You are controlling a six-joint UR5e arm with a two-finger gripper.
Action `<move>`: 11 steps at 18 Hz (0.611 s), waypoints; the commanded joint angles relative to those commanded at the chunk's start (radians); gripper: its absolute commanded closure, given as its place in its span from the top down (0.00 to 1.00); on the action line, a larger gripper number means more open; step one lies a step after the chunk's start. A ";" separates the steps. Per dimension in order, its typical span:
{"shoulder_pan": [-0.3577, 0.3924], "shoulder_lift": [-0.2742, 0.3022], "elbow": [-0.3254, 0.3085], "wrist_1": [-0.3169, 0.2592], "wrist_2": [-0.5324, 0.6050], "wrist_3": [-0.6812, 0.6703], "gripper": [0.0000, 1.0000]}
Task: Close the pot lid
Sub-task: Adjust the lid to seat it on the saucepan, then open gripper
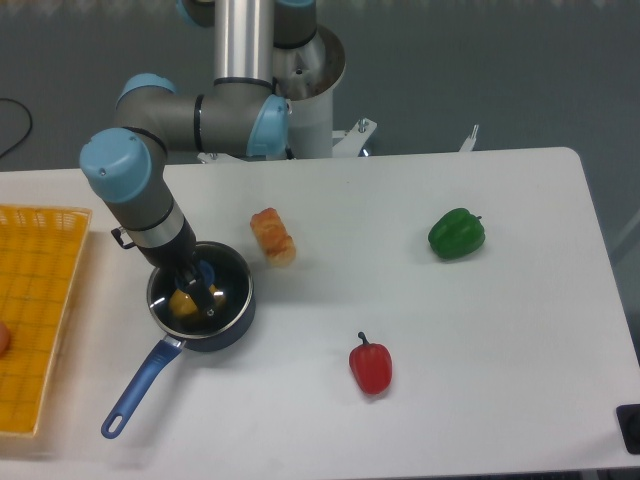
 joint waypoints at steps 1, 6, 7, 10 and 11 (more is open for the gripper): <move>0.012 0.015 0.000 -0.003 -0.008 0.000 1.00; 0.100 0.049 0.006 -0.009 -0.009 0.012 1.00; 0.118 0.052 0.006 -0.012 -0.009 0.037 1.00; 0.141 0.080 -0.005 -0.026 -0.009 0.077 1.00; 0.140 0.085 -0.006 -0.034 -0.009 0.077 1.00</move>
